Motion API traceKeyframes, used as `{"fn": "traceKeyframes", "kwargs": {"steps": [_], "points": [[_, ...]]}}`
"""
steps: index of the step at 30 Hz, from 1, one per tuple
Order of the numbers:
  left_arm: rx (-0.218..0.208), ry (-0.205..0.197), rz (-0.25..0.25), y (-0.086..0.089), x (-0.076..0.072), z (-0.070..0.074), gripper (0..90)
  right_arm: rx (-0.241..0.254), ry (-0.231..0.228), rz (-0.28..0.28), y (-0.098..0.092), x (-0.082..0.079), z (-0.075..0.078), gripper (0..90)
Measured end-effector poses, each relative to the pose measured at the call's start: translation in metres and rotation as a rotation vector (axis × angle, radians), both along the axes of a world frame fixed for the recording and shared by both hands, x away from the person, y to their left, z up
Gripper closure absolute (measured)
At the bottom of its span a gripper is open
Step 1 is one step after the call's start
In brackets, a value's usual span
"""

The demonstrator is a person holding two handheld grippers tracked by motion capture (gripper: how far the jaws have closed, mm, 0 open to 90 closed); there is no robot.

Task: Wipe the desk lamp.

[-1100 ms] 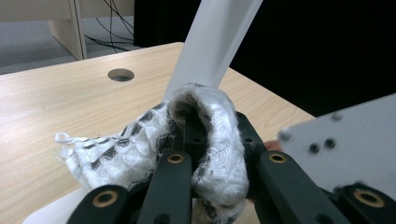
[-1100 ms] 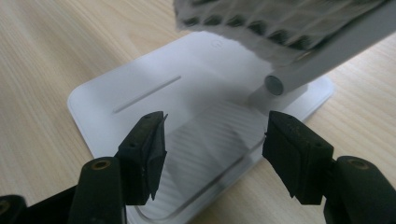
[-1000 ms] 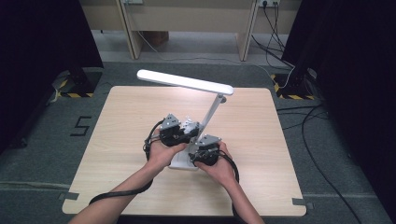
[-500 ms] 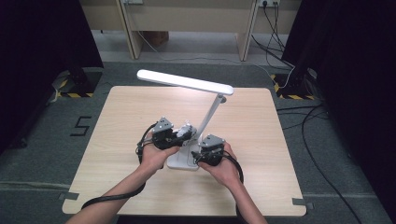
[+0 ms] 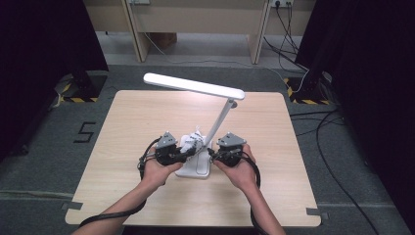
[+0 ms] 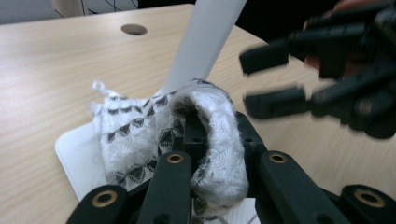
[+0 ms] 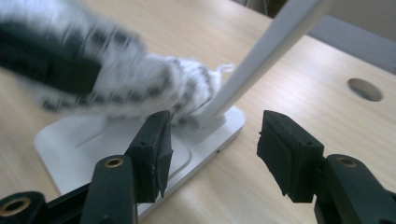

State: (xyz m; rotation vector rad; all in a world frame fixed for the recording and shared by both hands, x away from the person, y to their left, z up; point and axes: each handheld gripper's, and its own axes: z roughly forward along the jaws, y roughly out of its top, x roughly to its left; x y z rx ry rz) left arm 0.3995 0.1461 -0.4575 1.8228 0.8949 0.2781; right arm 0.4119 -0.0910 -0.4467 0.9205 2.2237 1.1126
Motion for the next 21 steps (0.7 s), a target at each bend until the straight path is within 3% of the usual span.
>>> {"fn": "traceKeyframes", "kwargs": {"steps": [8, 15, 21], "points": [[0.03, 0.034, 0.002, 0.002, -0.004, -0.021, 78.8, 0.036, -0.05, -0.059, -0.006, 0.004, 0.022, 43.4], [0.07, 0.017, 0.023, 0.004, 0.007, -0.023, 78.7, 0.072, -0.093, -0.079, -0.005, 0.008, 0.04, 41.2], [0.087, 0.027, 0.036, 0.004, 0.014, -0.029, 78.7, 0.084, -0.122, -0.112, -0.004, 0.013, 0.052, 40.6]]}}
